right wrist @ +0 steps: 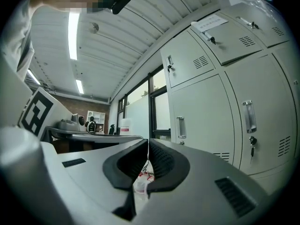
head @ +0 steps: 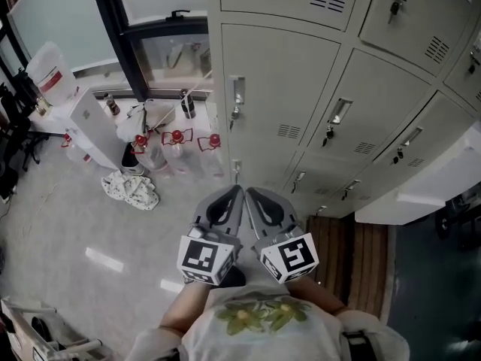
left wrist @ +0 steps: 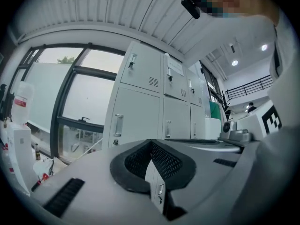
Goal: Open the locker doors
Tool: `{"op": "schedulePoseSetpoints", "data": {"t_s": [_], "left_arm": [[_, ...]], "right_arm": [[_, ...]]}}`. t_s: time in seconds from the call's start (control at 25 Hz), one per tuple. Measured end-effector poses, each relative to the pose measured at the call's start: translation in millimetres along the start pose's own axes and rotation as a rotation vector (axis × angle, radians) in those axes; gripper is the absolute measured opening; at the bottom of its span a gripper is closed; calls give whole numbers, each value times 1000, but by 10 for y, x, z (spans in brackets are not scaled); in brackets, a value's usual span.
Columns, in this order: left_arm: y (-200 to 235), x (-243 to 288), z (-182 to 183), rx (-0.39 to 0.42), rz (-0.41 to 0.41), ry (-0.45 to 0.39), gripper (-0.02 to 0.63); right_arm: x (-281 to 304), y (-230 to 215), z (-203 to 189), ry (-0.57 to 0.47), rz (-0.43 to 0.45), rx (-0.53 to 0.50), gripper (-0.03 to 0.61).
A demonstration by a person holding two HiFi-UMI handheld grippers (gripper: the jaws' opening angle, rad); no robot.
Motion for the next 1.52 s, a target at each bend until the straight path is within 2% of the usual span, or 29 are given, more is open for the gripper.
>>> {"op": "schedulePoseSetpoints", "data": {"t_s": [0.36, 0.64, 0.88, 1.2, 1.24, 1.32, 1.52], "left_arm": [[715, 246, -34, -18, -49, 26, 29], [1114, 329, -115, -34, -95, 42, 29], [1289, 384, -201, -78, -98, 54, 29], [1386, 602, -228, -74, -123, 46, 29], [1407, 639, -228, -73, -125, 44, 29], [1450, 720, -215, -74, -129, 40, 29], [1575, 865, -153, -85, -134, 14, 28]], "right_arm": [[686, -122, -129, -32, -70, -3, 31], [1034, -201, -245, -12, -123, -16, 31], [1237, -285, -315, 111, -147, -37, 32], [1454, -465, -305, 106, -157, -70, 34], [1498, -495, -308, 98, -152, -74, 42], [1604, -563, -319, 89, -144, -75, 146], [1844, -724, -333, 84, -141, -75, 147]]}}
Point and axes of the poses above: the fingertips, and each gripper's own axes: x forward along the fingers, y to its left, z out of its top, the point moved 10 cm from there along -x, backward along the fingers, and after that the axes turned 8 degrees about -y, right-handed, at the moved point
